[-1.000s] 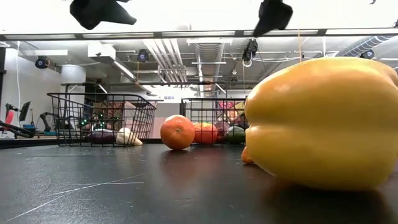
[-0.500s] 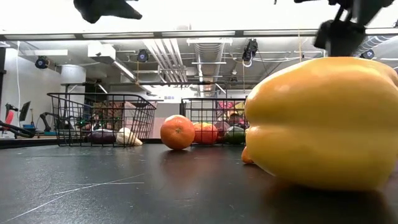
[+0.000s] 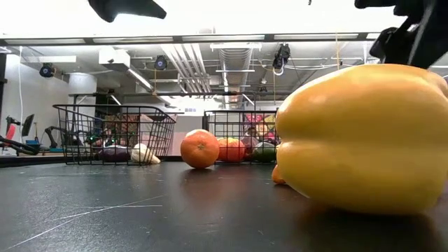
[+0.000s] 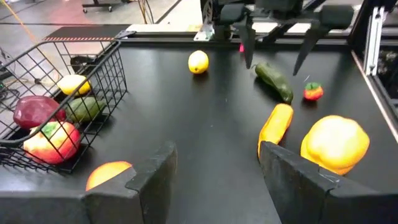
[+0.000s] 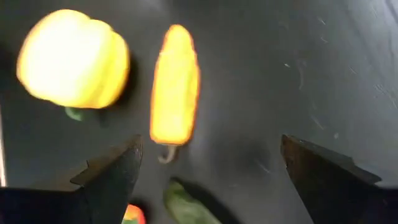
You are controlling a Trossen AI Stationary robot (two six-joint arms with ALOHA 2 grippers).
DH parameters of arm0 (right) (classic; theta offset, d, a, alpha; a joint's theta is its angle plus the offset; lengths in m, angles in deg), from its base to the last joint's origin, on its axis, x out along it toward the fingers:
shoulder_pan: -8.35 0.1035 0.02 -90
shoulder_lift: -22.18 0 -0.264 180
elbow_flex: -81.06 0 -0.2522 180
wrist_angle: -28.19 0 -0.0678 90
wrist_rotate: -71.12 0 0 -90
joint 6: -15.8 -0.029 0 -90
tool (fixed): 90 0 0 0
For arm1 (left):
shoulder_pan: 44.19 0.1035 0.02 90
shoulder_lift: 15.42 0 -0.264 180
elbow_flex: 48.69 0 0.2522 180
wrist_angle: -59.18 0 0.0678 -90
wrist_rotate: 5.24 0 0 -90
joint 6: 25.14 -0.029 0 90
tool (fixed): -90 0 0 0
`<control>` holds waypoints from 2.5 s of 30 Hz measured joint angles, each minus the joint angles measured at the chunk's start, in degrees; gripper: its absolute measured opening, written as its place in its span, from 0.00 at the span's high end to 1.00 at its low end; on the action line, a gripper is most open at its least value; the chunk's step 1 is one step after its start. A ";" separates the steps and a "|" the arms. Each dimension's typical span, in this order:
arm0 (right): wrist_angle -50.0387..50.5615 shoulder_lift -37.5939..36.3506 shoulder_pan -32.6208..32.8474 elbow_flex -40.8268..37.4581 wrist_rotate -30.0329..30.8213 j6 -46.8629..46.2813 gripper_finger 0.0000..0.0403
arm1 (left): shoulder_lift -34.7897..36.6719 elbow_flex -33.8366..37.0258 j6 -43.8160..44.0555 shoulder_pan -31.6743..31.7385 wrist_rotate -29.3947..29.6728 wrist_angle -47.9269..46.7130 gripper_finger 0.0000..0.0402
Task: Sort produce into baskets
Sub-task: Put the orange chili pepper into the left black wire basket
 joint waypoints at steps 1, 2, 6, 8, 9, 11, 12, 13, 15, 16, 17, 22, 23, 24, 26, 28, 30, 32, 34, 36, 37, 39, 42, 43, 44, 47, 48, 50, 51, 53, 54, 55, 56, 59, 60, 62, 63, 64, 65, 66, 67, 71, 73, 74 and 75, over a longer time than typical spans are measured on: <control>-1.76 0.00 0.71 -0.48 0.87 0.04 0.08 | -0.32 0.03 -0.20 0.00 0.00 0.02 0.47; -4.07 0.00 1.30 -0.99 1.41 0.18 0.08 | -0.60 0.05 -0.51 0.00 0.00 0.32 0.47; -10.06 2.19 2.76 -2.09 2.94 1.41 0.08 | -1.14 0.07 -2.35 0.02 0.02 2.01 0.47; -11.27 4.57 2.96 -1.75 3.05 1.66 0.08 | -1.21 0.07 -3.45 0.02 0.19 2.53 0.47; -11.42 5.95 3.07 -1.37 3.09 1.84 0.08 | -1.21 0.07 -3.77 0.04 0.39 2.59 0.47; -11.43 8.79 3.26 -0.71 3.25 2.04 0.08 | -1.21 0.07 -4.07 0.07 0.54 2.96 0.47; -11.21 10.07 3.30 -0.39 3.43 2.19 0.09 | -1.21 0.07 -4.16 0.07 0.57 2.97 0.47; -11.22 11.20 3.30 0.01 3.72 2.54 0.09 | -1.21 0.07 -4.18 0.07 0.57 3.17 0.47; -11.46 13.16 3.30 0.61 3.97 2.69 0.09 | -1.21 0.07 -4.18 0.07 0.59 3.26 0.47; -11.39 14.01 3.28 0.81 4.01 2.84 0.09 | -1.21 0.07 -4.18 0.07 0.61 3.33 0.47; -11.29 14.91 3.28 1.07 4.01 2.93 0.09 | -1.21 0.07 -4.19 0.07 0.59 3.32 0.47; -11.35 17.95 3.25 1.45 3.99 2.70 0.09 | -1.21 0.07 -4.44 0.07 0.60 3.68 0.47; -11.37 18.47 3.25 1.45 3.99 2.62 0.10 | -1.21 0.07 -4.42 0.07 0.59 3.69 0.47; -11.30 18.81 3.25 1.45 3.99 2.48 0.10 | -1.21 0.07 -4.43 0.07 0.59 3.70 0.47; -11.31 19.31 3.25 1.45 3.99 2.03 0.12 | -1.21 0.07 -4.44 0.07 0.61 3.77 0.47; -11.27 19.57 3.25 1.45 3.99 2.00 0.16 | -1.21 0.07 -4.42 0.07 0.59 4.08 0.47; -11.35 19.90 3.16 1.45 4.01 2.02 0.21 | -1.21 0.08 -4.42 0.07 0.61 4.22 0.47; -11.29 20.13 3.12 1.45 4.01 2.02 0.27 | -1.21 0.07 -4.42 0.07 0.59 4.20 0.47; -11.33 20.13 3.12 1.45 4.15 2.02 0.33 | -1.21 0.07 -4.42 0.07 0.61 4.26 0.47; -11.42 20.13 3.12 1.45 4.39 2.02 0.39 | -1.21 0.07 -4.42 0.07 0.59 4.24 0.47; -11.43 20.13 3.12 1.45 4.40 2.02 0.42 | -1.21 0.07 -4.42 0.07 0.59 4.24 0.47; -11.46 20.13 3.12 1.45 4.40 2.01 0.48 | -1.21 0.07 -4.42 0.07 0.59 4.25 0.47; -11.45 20.13 3.12 1.45 4.40 2.00 0.56 | -1.21 0.07 -4.42 0.07 0.59 4.24 0.47; -11.44 20.13 3.12 1.45 4.40 1.95 0.58 | -1.21 0.07 -4.42 0.07 0.58 4.24 0.47; -11.44 20.08 3.12 1.45 4.41 1.83 0.61 | -1.21 0.07 -4.42 0.07 0.56 4.21 0.47; -11.41 19.84 3.10 1.45 4.46 1.86 0.67 | -1.21 0.11 -4.42 0.07 0.55 4.20 0.47; -11.40 19.73 3.04 1.45 4.49 1.93 0.68 | -1.21 0.15 -4.42 0.07 0.55 4.12 0.47; -11.23 19.14 2.86 1.45 4.57 2.04 0.69 | -1.21 0.19 -4.42 0.07 0.51 3.90 0.47; -10.98 18.63 2.74 1.45 4.95 2.06 0.69 | -1.21 0.20 -4.42 0.07 0.50 3.90 0.47; -9.89 17.20 2.69 1.45 6.85 2.03 0.68 | -1.21 0.20 -4.42 0.07 0.50 3.93 0.47; -9.23 16.30 2.62 1.45 8.00 2.08 0.68 | -1.21 0.20 -4.42 0.07 0.47 3.93 0.47; -8.56 15.30 2.60 1.45 9.17 2.20 0.67 | -1.21 0.20 -4.42 0.07 0.48 3.92 0.47; -8.05 14.15 2.49 1.45 10.51 2.67 0.67 | -1.21 0.20 -4.42 0.07 0.46 3.93 0.47; -8.06 10.41 1.99 1.47 14.80 4.67 0.67 | -1.68 0.20 -4.51 0.07 0.44 4.53 0.47; -8.27 9.23 1.91 1.47 16.46 5.77 0.67 | -2.09 0.20 -4.59 0.07 0.46 4.98 0.47; -10.39 7.19 1.55 1.47 19.63 8.69 0.66 | -3.21 0.20 -4.97 0.07 0.44 6.40 0.47; -11.58 6.20 1.35 1.47 20.92 10.58 0.66 | -3.83 0.20 -5.72 0.07 0.38 7.51 0.47; -13.11 5.41 1.18 1.47 22.21 12.68 0.66 | -4.64 0.20 -6.62 0.07 0.39 8.90 0.47; -15.36 4.68 0.88 1.47 23.26 15.14 0.66 | -5.33 0.20 -7.77 0.07 0.39 10.59 0.47; -17.78 4.26 0.77 1.51 24.03 17.56 0.66 | -6.09 0.20 -9.23 0.07 0.37 12.39 0.47; -20.45 3.91 0.46 1.51 24.48 20.64 0.66 | -6.88 0.20 -10.51 0.07 0.37 14.40 0.47; -32.35 4.03 -0.59 1.51 24.47 32.97 0.66 | -9.41 0.20 -16.04 0.58 0.40 23.48 0.46; -37.45 4.25 -0.93 1.51 24.47 38.36 0.66 | -10.29 0.20 -17.74 0.81 0.36 26.44 0.44; -39.35 4.35 -1.09 1.51 24.48 40.53 0.66 | -10.64 0.22 -18.08 0.96 0.28 27.91 0.44; -40.74 4.39 -1.25 1.51 24.43 42.23 0.66 | -10.74 0.22 -18.15 1.12 0.18 29.04 0.43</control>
